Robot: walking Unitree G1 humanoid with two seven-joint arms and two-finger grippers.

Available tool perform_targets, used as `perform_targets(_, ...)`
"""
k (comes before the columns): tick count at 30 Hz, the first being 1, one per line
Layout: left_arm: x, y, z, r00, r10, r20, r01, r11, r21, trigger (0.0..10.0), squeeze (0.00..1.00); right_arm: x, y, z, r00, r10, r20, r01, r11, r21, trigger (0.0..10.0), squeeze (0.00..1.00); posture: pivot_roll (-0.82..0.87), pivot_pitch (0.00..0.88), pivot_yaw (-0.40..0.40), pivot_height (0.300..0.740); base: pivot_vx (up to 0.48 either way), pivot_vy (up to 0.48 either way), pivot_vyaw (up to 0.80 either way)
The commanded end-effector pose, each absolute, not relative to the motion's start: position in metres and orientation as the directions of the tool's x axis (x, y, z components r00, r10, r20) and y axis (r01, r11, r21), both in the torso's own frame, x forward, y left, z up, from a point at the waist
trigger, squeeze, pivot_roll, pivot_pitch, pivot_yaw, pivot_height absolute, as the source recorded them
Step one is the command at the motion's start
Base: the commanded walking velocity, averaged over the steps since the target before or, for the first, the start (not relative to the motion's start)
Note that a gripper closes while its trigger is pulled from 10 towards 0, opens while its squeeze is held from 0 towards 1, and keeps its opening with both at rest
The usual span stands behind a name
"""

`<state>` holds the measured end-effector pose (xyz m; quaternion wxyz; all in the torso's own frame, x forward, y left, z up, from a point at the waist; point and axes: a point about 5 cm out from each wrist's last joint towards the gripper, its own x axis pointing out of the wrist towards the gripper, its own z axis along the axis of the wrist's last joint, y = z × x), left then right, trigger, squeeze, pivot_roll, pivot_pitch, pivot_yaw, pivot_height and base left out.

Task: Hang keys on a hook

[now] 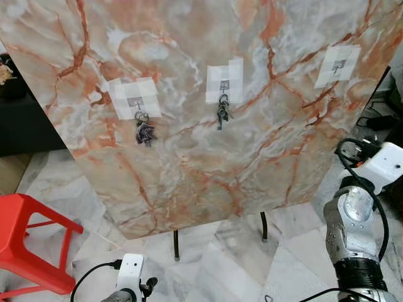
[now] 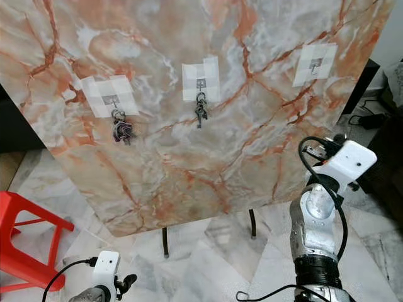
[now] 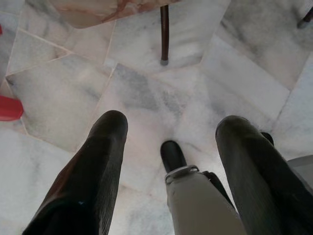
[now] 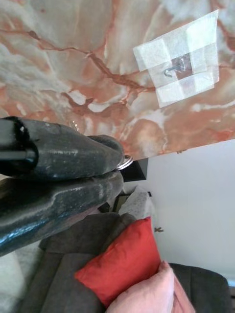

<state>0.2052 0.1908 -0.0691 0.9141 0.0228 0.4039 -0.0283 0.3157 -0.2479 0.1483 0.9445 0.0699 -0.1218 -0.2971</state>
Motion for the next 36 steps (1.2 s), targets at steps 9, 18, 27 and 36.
perform_targets(9,0.198,0.191,-0.073,0.661,-0.04,-0.749,0.065,0.998,0.005,10.0,0.0,0.32,-0.241,0.151,0.805,-0.569,0.168,0.527,0.816,0.237,10.0,0.0,-0.16,0.0,0.015,0.74,0.0,0.0,0.0)
perform_targets(18,0.198,0.19,-0.073,0.663,-0.043,-0.747,0.068,0.998,0.003,10.0,0.0,0.323,-0.237,0.149,0.822,-0.55,0.148,0.509,0.826,0.241,10.0,0.0,-0.16,0.004,0.013,0.74,0.0,0.0,0.0)
perform_targets(27,0.199,0.191,-0.072,0.662,-0.043,-0.748,0.074,0.997,0.008,10.0,0.0,0.322,-0.233,0.148,0.829,-0.54,0.144,0.498,0.831,0.249,10.0,0.0,-0.15,0.015,0.012,0.74,0.081,-0.265,0.0)
perform_targets(36,0.199,0.191,-0.073,0.662,-0.045,-0.749,0.076,0.997,0.008,10.0,0.0,0.322,-0.231,0.147,0.834,-0.533,0.141,0.49,0.834,0.255,10.0,0.0,-0.15,0.025,0.01,0.74,0.254,-0.337,0.0)
